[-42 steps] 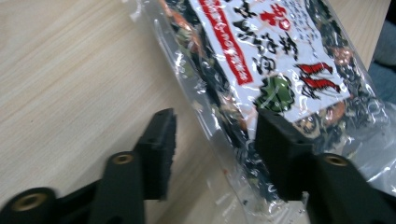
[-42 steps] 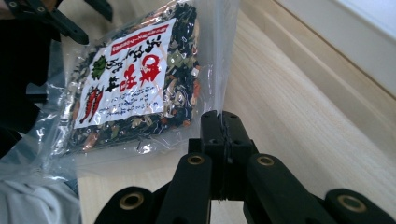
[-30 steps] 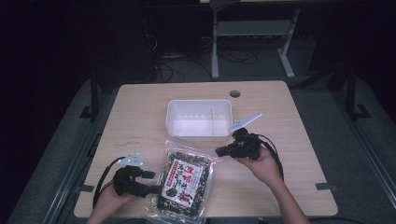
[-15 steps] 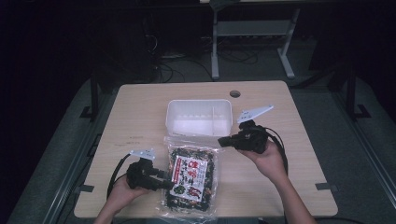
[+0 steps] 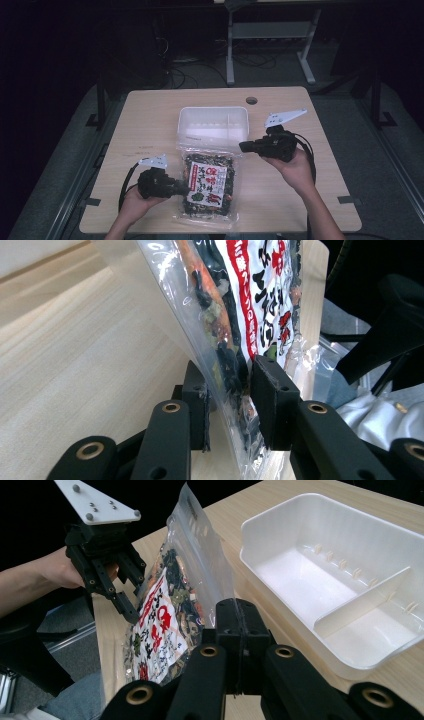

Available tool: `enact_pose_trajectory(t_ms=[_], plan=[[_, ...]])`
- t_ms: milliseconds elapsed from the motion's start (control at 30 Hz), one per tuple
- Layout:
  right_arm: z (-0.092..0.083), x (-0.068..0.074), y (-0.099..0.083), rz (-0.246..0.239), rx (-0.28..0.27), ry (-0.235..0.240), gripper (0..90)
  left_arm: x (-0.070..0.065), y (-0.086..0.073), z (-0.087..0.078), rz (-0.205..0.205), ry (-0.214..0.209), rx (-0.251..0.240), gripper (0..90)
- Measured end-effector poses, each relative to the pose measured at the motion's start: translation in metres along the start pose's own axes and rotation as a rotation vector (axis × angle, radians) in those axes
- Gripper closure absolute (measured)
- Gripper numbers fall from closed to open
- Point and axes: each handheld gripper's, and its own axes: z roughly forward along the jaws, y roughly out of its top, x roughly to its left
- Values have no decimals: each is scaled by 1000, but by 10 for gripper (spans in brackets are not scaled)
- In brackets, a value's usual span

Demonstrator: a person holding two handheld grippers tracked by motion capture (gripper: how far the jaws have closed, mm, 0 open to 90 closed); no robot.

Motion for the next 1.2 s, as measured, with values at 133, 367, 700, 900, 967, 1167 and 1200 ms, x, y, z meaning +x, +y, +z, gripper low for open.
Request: enact_pose_trajectory(t_ms=[133,367,700,900,967,1167,1200], plan=[[4,-5,-5,40,16,2,577,-1,-1,-1,13,22,10,695],[25,-13,-22,103,39,31,387,-2,-1,-2,28,33,11,696],[55,-7,-37,102,85,168,414,-4,1,-2,39,38,8,696],[68,-6,-40,116,96,210,409,-6,2,-2,44,39,5,696],[72,-5,-41,122,102,232,429,-6,2,-2,45,39,5,695],[76,-2,-40,89,99,235,579,-7,2,-2,60,53,11,690],[76,-2,-40,89,100,239,595,-7,2,-1,60,59,13,685]])
